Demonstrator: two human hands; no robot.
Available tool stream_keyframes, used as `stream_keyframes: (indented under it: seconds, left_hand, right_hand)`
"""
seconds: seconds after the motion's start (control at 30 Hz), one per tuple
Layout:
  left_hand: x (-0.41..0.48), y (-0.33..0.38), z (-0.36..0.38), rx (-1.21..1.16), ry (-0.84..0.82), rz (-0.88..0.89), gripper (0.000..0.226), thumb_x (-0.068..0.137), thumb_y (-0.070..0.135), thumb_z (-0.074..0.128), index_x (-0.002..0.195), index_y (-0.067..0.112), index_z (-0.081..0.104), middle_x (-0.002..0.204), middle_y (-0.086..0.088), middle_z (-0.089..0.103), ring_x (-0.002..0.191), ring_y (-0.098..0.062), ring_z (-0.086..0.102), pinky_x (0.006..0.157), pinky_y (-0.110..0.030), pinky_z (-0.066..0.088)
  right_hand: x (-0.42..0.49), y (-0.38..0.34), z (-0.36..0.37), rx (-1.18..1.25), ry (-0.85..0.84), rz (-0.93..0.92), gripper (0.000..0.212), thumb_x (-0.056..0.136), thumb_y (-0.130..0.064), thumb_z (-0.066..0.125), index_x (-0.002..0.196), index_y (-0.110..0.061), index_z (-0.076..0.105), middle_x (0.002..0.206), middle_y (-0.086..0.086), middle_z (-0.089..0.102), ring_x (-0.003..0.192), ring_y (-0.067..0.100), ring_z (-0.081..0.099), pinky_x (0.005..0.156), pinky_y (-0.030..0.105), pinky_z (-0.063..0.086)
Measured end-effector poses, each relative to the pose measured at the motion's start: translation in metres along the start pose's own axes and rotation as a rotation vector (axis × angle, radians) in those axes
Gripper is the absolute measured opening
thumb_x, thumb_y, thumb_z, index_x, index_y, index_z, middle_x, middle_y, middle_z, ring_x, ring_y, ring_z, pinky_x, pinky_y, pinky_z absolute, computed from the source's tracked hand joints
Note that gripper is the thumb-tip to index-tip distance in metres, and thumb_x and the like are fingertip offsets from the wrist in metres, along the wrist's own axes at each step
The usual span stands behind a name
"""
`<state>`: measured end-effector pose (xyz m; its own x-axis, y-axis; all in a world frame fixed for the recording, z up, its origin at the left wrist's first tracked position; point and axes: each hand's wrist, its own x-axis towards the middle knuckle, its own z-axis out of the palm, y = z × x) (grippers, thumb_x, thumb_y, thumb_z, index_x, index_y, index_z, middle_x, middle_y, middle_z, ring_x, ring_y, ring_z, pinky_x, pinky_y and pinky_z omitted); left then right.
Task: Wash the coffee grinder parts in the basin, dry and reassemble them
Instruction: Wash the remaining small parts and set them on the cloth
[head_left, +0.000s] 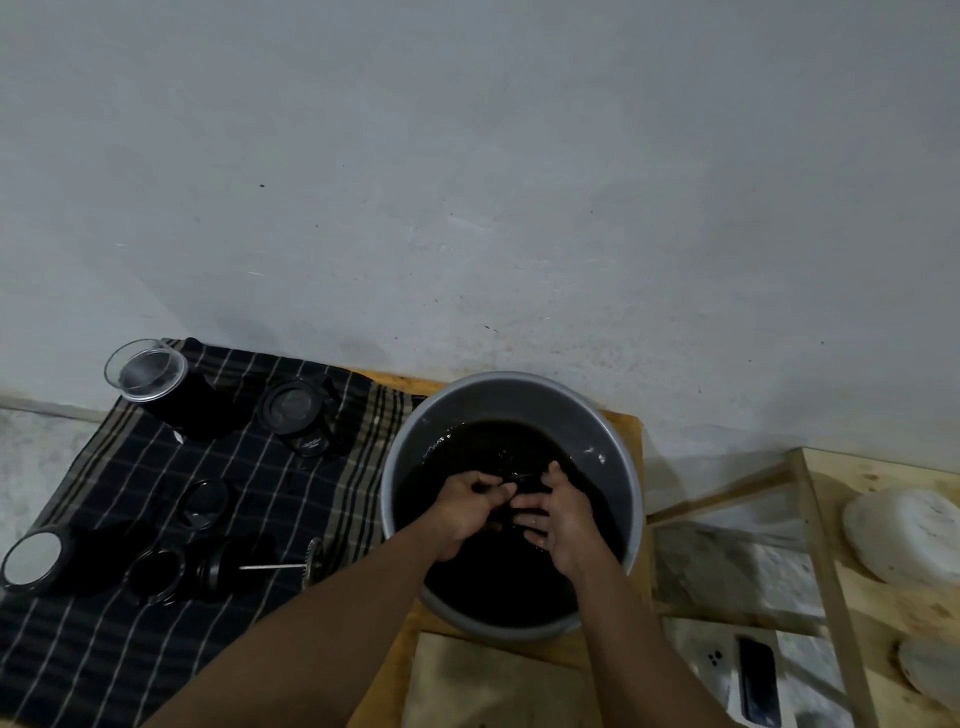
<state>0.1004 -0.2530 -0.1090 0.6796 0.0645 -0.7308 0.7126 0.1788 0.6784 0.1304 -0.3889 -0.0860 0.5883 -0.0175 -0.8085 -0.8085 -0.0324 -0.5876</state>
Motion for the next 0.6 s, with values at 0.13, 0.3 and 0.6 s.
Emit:
stream_keyframes:
  seconds: [0.13,0.3,0.6]
  left_hand:
    - [0.004,-0.003,-0.003,0.039,0.049,-0.033,0.025,0.09,0.026,0.077,0.111,0.018,0.068,0.116,-0.007,0.069,0.104,-0.022,0.068,0.089,-0.039,0.062]
    - [0.002,-0.003,-0.001,0.007,0.032,-0.059,0.031,0.092,0.02,0.075,0.12,0.011,0.063,0.113,-0.012,0.071,0.102,-0.025,0.07,0.091,-0.041,0.061]
    - [-0.001,-0.002,-0.003,-0.075,-0.058,-0.028,0.024,0.095,0.021,0.071,0.116,0.008,0.07,0.111,-0.013,0.075,0.103,-0.024,0.073,0.093,-0.041,0.061]
  right_hand:
    - [0.003,0.007,-0.009,0.006,0.305,-0.108,0.027,0.101,-0.015,0.042,0.082,-0.015,0.06,0.079,0.01,0.063,0.068,0.022,0.058,0.062,0.035,0.047]
    - [-0.007,0.004,0.003,-0.02,0.017,0.051,0.028,0.103,-0.02,0.04,0.104,-0.007,0.065,0.091,0.016,0.071,0.093,0.032,0.066,0.086,0.045,0.055]
    - [0.0,0.013,0.006,-0.124,-0.131,0.018,0.045,0.102,-0.052,0.038,0.139,-0.03,0.049,0.115,0.007,0.072,0.112,0.024,0.062,0.09,0.043,0.049]
